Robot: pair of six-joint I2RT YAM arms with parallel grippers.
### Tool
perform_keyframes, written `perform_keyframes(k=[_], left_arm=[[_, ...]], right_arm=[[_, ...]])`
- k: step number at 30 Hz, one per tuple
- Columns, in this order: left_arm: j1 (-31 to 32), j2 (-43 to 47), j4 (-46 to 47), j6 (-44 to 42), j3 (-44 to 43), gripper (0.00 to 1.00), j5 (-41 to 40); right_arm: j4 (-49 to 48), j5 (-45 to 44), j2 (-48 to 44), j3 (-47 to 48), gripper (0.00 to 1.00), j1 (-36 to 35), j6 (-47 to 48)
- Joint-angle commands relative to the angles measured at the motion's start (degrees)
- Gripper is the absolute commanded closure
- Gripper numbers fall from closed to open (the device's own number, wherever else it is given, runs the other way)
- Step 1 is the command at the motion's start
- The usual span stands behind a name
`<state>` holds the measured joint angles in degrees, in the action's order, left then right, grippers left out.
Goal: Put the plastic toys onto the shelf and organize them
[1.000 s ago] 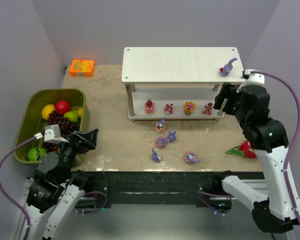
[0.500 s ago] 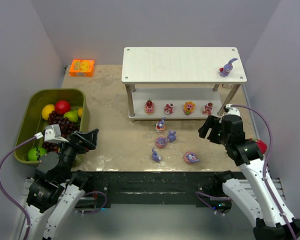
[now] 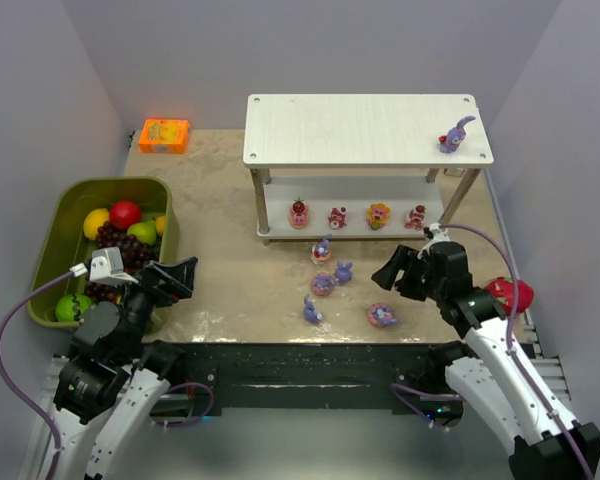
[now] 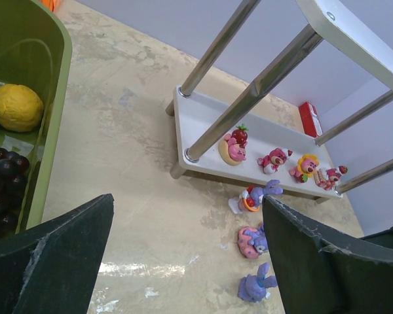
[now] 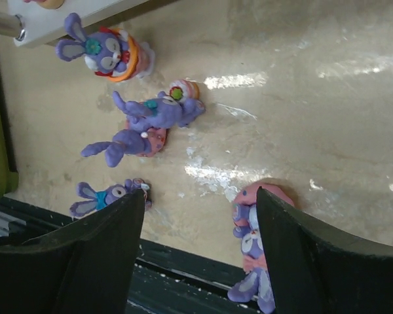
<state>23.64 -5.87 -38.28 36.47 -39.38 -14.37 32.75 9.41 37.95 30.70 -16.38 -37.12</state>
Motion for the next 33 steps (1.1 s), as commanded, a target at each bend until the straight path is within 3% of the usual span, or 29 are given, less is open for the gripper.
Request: perform_keyframes(k=[1,8,14,20,28,33], left_arm=[[-0.3,-1.1,1.6,0.6,-0.7,0.01,-0.7],[-0.3,-1.4,1.6,0.6,-0.7,0.00,-0.9],[-0.3,-1.3,1.5,0.7,-0.8,0.01,-0.9],[-0.3,-1.8,1.5,0.6,-0.8,0.00,-0.9],[-0.3,-1.6,1.3,0.6,-0.9,0.00,-0.8],[-0.3,-1.5,1.4,0.5,-0.9,0.00,-0.7]], right_arm=[[-10.3,-1.7,5.0,0.9,0.28,-5.0,2.7],[-19.5,-13.3,17.1,2.7,0.33,-22.1,1.6],[-23.3,-15.6,20.9,4.6,0.35,-29.7,1.1],[-26.4,-23.8,24.9,4.9,0.34,-37.4,-1.5],[-21.9,-44.8,35.6,11.0,0.32,-46.8,-11.4],[-19.6,-51.6,40.4,14.7,0.34,-49.3,-17.4]])
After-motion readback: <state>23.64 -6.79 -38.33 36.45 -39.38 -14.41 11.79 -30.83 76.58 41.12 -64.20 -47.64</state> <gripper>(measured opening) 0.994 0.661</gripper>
